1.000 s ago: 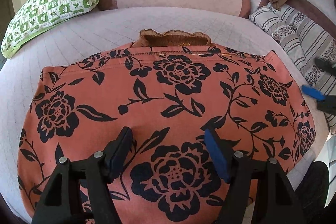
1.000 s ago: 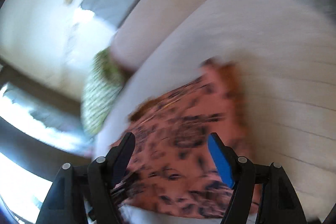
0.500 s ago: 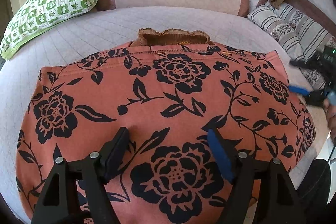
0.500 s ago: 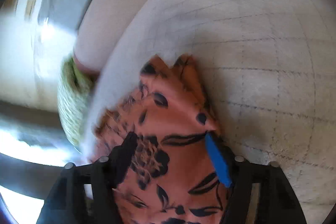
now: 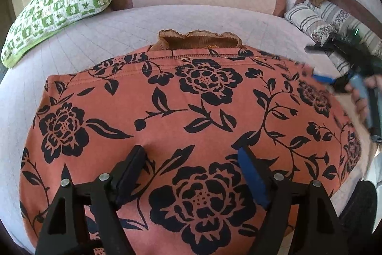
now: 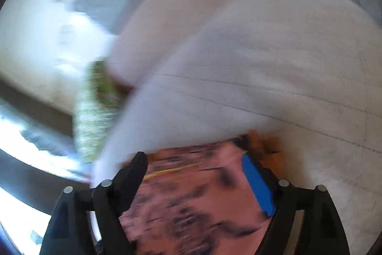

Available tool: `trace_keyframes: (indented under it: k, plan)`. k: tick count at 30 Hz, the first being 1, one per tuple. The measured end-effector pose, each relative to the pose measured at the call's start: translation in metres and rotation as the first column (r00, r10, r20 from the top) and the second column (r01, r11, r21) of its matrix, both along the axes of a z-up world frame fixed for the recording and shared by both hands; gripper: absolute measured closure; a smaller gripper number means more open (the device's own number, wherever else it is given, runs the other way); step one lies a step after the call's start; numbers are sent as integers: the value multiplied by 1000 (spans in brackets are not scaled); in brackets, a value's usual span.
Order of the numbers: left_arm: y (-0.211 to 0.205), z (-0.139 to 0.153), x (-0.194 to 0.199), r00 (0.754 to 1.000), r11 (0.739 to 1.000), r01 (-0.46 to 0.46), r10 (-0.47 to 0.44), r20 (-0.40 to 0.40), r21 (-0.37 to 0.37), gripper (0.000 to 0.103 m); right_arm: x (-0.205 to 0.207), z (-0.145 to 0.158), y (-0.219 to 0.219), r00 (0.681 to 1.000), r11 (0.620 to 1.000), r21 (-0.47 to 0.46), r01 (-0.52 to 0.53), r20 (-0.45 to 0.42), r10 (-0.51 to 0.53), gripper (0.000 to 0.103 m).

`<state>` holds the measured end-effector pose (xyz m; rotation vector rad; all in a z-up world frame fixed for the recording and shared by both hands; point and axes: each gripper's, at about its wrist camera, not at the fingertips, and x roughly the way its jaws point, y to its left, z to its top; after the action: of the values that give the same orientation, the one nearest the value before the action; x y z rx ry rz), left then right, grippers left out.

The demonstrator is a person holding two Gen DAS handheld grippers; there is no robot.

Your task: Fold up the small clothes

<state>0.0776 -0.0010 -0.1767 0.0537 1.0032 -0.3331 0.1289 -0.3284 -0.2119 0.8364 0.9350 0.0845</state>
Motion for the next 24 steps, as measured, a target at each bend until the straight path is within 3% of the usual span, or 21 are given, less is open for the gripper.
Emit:
trace_keyframes:
  k: [1, 2, 5, 8, 13, 15, 19, 24]
  plan:
    - [1, 1, 0, 1000, 1000, -2, 2, -6, 0, 22, 2, -16, -10, 999, 997, 75, 34, -34, -32, 22]
    - [1, 1, 0, 1000, 1000, -4, 4, -5, -2, 22, -3, -11, -14, 998, 993, 97, 62, -13, -61, 22]
    - [0, 1, -1, 1000, 1000, -4, 4, 0, 7, 22, -30, 43, 6, 994, 1000, -28, -3, 108, 6, 22]
    - [1, 1, -3, 1000, 1000, -15, 15, -2, 2, 22, -74, 58, 17, 995, 1000, -13, -13, 97, 14, 21]
    - [3, 2, -7, 1000, 1000, -16, 16, -7, 6, 21, -177, 41, 51, 998, 997, 68, -23, 57, 20, 21]
    - [3, 3, -8, 1000, 1000, -18, 18, -12, 12, 21, -209, 23, 60, 1000, 994, 106, 28, 4, -29, 20]
    - [3, 4, -8, 999, 1000, -22, 23, -28, 21, 20, -226, -9, 71, 994, 983, 154, 100, -54, -93, 20]
    - [5, 6, -10, 999, 999, -32, 33, -39, 26, 20, -223, -6, 48, 980, 959, 201, 201, -35, -198, 20]
